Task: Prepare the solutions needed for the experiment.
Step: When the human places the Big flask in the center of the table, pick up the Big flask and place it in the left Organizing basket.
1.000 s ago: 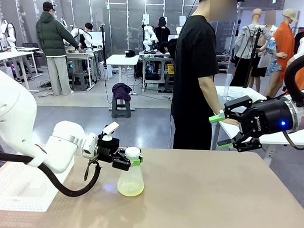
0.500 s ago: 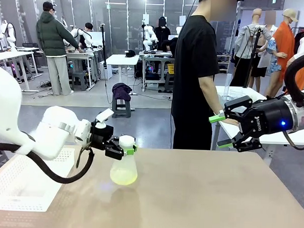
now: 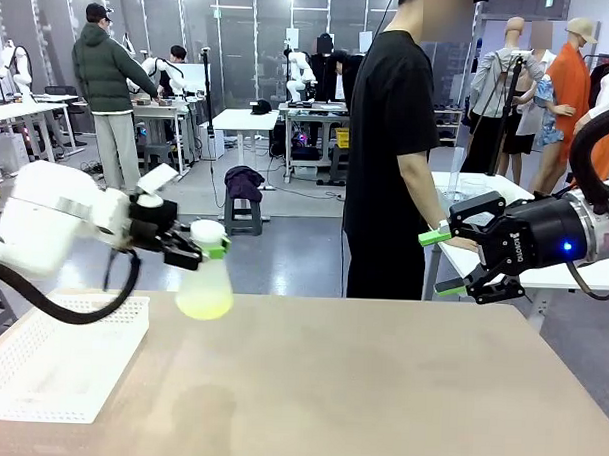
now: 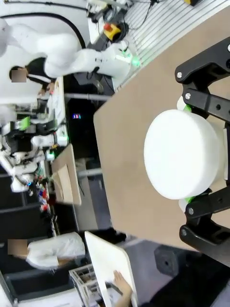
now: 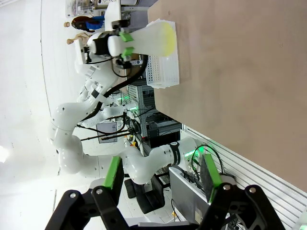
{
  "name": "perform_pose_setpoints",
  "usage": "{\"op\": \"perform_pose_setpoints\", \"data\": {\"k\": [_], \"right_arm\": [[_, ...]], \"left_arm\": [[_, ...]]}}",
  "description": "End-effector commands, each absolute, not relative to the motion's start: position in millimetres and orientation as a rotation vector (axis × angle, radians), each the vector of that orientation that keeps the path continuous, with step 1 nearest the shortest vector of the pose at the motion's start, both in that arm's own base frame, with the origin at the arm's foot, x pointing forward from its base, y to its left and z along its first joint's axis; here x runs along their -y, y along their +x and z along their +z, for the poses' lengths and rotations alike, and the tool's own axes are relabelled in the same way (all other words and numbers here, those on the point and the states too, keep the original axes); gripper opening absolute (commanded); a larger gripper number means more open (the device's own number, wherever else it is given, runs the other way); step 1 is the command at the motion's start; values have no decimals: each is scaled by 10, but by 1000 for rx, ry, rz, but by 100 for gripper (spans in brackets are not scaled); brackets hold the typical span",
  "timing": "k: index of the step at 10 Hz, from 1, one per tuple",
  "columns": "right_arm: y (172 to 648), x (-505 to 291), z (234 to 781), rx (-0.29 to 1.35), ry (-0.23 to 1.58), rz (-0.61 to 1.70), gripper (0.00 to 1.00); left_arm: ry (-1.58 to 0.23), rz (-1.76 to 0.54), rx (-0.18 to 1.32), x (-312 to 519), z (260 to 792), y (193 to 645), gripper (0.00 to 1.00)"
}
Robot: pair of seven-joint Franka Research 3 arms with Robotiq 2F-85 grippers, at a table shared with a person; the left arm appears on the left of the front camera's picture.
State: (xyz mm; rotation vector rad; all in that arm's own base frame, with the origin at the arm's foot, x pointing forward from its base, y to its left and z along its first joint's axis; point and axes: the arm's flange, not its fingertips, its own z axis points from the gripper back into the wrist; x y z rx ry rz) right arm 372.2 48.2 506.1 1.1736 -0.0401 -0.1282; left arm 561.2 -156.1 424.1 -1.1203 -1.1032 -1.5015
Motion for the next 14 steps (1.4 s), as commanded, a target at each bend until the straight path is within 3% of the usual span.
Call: {"op": "perform_pose_setpoints", "data": {"k": [1, 6, 9, 14], "right_arm": [[3720, -491, 5074, 42, 1184, -121, 81], [3720, -491, 5074, 42, 1184, -121, 81], [3720, -491, 5074, 42, 1184, -121, 81], [3720, -491, 5074, 42, 1184, -121, 81]], "left_arm": [[-1027, -1473, 1147, 1069, 4458, 5457, 0], [-772, -1212, 1291, -526, 4592, 5061, 0], [-803, -1170, 1319, -1027, 4298, 4888, 0], [-887, -1156, 1348, -1197, 3700, 4768, 0]]}}
